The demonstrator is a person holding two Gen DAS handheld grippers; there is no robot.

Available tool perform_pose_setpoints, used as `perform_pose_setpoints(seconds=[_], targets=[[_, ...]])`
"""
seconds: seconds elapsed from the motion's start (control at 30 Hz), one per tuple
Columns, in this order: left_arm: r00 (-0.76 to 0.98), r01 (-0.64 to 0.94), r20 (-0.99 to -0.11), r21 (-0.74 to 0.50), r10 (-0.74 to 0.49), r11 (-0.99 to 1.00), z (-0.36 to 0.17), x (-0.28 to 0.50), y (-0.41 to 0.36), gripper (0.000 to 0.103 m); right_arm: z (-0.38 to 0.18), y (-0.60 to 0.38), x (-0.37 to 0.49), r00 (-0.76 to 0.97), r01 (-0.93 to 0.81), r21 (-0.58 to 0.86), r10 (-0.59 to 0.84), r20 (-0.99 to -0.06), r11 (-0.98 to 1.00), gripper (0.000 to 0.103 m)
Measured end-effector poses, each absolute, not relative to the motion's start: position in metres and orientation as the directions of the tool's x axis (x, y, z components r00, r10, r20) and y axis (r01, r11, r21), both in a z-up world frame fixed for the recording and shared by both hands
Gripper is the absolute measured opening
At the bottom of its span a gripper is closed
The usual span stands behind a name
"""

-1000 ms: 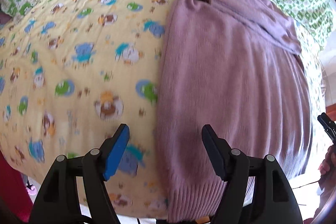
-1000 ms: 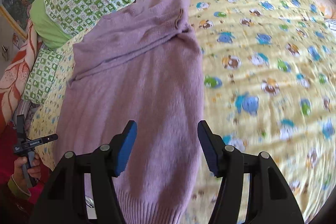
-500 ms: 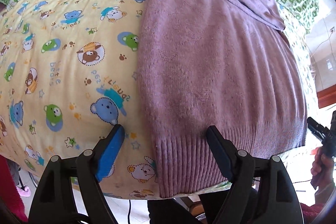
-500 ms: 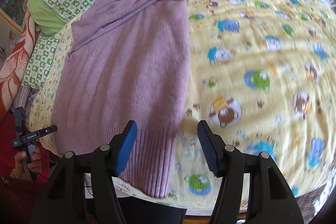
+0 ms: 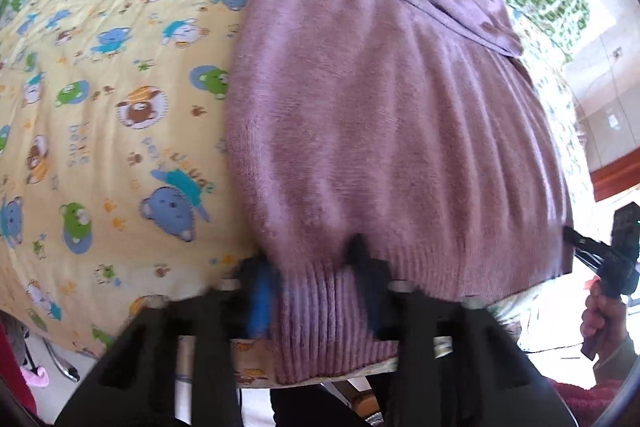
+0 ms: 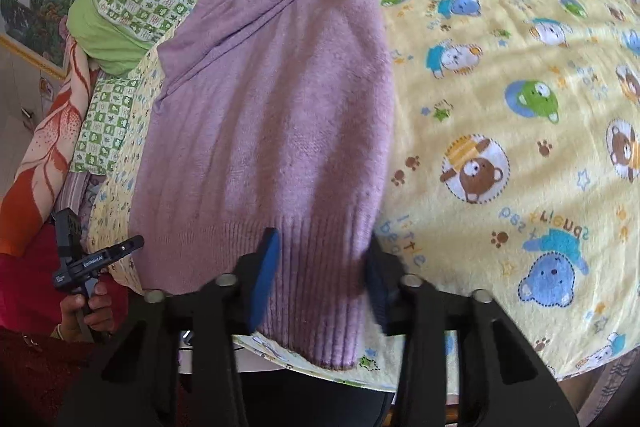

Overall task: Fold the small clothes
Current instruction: 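Grasp the ribbed hem with both tools and fold it up toward the collar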

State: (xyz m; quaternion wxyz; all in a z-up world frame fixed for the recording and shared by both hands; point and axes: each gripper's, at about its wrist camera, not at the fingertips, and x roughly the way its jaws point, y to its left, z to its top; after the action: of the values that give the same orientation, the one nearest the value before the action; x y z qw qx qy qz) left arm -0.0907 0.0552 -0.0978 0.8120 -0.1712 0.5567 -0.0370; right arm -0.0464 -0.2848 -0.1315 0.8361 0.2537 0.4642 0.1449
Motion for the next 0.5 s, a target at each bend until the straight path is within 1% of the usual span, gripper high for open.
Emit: perform_pose_setpoints(seconds=[0.03, 0.07, 0.1, 0.23, 0.4, 0.5], targets=[[0.378, -0.120, -0.889, -0.324, -0.258, 0.939, -0.097, -0.089, 0.054, 0.017, -0.134, -0.287, -0.047, 0.523, 0.000, 0.567, 0.483, -0.702, 0.824, 0.016], [0.383, -0.110, -0.885, -0.327, -0.264, 0.939, -0.095, -0.087, 0.053, 0.013, -0.136, -0.288, -0.047, 0.514, 0.004, 0.574, 0.491, -0.703, 0.819, 0.010], [0.387, -0.101, -0.882, -0.331, -0.269, 0.938, -0.092, -0.087, 0.054, 0.011, -0.136, -0.289, -0.047, 0.508, 0.001, 0.580, 0.499, -0.702, 0.814, 0.010], [0.421, -0.080, -0.850, -0.384, -0.318, 0.920, -0.074, -0.087, 0.058, 0.009, -0.128, -0.288, -0.049, 0.515, -0.026, 0.591, 0.517, -0.683, 0.806, 0.009], [0.470, -0.072, -0.809, -0.434, -0.353, 0.898, -0.049, -0.077, 0.066, 0.008, -0.108, -0.296, -0.045, 0.567, -0.058, 0.676, 0.582, -0.583, 0.734, 0.008], [0.524, -0.070, -0.777, -0.446, -0.348, 0.892, -0.029, -0.062, 0.073, 0.007, -0.087, -0.298, -0.036, 0.606, -0.098, 0.704, 0.603, -0.519, 0.704, 0.008]])
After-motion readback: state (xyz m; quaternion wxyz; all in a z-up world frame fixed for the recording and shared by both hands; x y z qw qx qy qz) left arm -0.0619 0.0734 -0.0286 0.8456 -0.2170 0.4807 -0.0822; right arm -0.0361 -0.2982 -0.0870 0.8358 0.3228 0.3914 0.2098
